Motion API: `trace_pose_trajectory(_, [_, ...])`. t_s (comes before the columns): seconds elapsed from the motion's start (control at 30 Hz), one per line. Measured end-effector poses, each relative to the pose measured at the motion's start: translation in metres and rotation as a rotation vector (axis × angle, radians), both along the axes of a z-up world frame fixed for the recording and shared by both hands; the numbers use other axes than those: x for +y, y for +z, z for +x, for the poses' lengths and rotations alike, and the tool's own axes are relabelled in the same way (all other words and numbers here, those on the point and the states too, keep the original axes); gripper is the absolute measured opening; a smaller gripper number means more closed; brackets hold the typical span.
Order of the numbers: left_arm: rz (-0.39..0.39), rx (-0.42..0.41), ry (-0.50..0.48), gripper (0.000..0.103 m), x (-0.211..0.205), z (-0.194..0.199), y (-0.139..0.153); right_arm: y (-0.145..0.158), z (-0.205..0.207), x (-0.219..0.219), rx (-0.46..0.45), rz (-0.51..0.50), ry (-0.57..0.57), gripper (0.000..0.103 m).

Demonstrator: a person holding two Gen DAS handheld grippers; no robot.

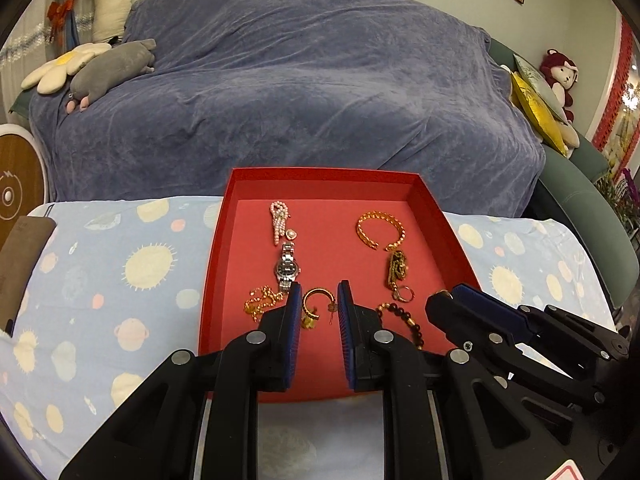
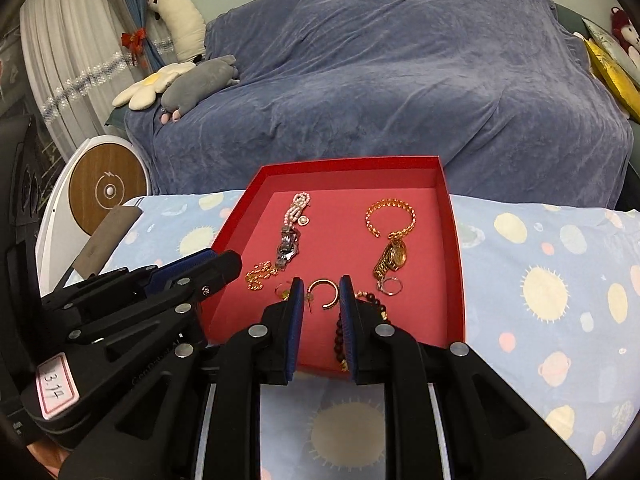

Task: Organize jewelry
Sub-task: 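Lower the earrings into the red box and open both tools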

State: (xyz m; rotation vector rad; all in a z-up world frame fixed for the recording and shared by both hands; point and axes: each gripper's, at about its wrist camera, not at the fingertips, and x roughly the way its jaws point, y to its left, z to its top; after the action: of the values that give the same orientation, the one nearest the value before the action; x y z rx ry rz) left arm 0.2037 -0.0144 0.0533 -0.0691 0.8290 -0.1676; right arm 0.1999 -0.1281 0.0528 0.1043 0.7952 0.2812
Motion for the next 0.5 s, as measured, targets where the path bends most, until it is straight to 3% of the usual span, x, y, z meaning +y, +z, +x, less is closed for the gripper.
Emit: trace_pose_trajectory(0.5, [0.014,0.029,0.028,0.016,-0.001,0.061,-0.026,-0.03,0.067,-0.002,0.04,0.001,-0.044,0.017])
